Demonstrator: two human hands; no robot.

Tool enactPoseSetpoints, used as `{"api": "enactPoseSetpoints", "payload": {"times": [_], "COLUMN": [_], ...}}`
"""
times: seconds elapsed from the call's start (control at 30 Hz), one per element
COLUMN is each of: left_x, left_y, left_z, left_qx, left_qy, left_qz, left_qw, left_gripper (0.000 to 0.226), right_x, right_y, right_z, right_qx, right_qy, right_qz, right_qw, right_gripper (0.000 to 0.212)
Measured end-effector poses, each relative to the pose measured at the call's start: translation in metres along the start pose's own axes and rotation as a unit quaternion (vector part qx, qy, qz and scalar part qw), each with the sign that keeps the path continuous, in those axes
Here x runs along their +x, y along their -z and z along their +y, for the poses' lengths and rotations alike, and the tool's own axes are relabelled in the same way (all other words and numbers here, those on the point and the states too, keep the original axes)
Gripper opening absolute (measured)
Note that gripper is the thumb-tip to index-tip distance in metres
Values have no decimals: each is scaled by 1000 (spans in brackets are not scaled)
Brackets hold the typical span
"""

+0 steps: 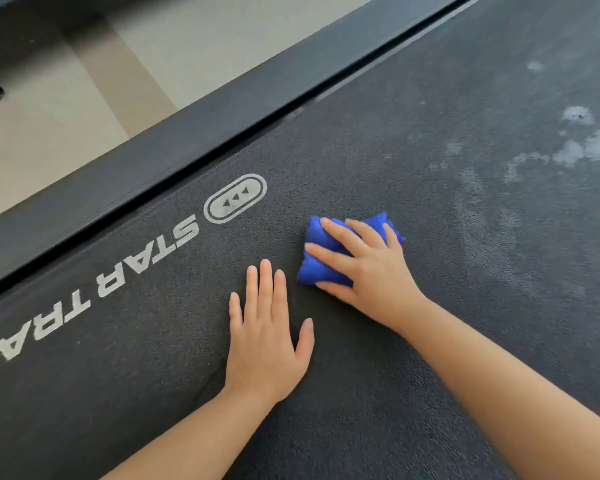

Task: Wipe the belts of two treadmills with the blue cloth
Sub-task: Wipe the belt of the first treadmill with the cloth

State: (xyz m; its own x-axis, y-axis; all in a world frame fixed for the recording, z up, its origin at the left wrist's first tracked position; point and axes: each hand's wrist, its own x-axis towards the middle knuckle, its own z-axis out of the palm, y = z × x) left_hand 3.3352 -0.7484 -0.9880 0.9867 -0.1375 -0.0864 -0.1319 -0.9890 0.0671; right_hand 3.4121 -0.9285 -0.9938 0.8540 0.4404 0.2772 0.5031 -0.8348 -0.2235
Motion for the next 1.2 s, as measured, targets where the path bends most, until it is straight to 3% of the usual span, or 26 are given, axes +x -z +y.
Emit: {"api": "enactPoseSetpoints", "payload": {"times": [0.37, 0.43, 0.53, 0.77, 0.97, 1.1, 1.2], "left_x": [0, 1, 1, -1, 0, 0, -1], "left_y": [0, 1, 2, 0, 1, 2, 2], "left_z": [0, -1, 0, 1, 1, 1, 0], "left_qx": [-5, -3, 1, -20, -15, -10, 1], "left_qy": [0, 0, 7, 6, 7, 7, 5], "left_qz": [-4, -5, -12, -1, -4, -4, -6], "left_qw": [1000, 1000, 1000, 1000, 1000, 1000, 1000], "left_gripper": [71, 71, 71, 72, 72, 71, 71], "right_x": [173, 160, 100, -32, 71, 152, 162], "right_y": [-41, -38, -27, 11, -14, -30, -32], "right_z": [-23, -21, -12, 8, 4, -1, -1], "right_qx": [-10, -3, -2, -11, -16, -17, -2], "right_qy": [-62, -40, 0, -4, -112, -136, -154], "right_qz": [-110, -98, -13, 17, -23, -71, -76], "right_qw": [992, 994, 1000, 1000, 993, 988, 985], "right_gripper": [51, 50, 47, 42, 46, 50, 50]}}
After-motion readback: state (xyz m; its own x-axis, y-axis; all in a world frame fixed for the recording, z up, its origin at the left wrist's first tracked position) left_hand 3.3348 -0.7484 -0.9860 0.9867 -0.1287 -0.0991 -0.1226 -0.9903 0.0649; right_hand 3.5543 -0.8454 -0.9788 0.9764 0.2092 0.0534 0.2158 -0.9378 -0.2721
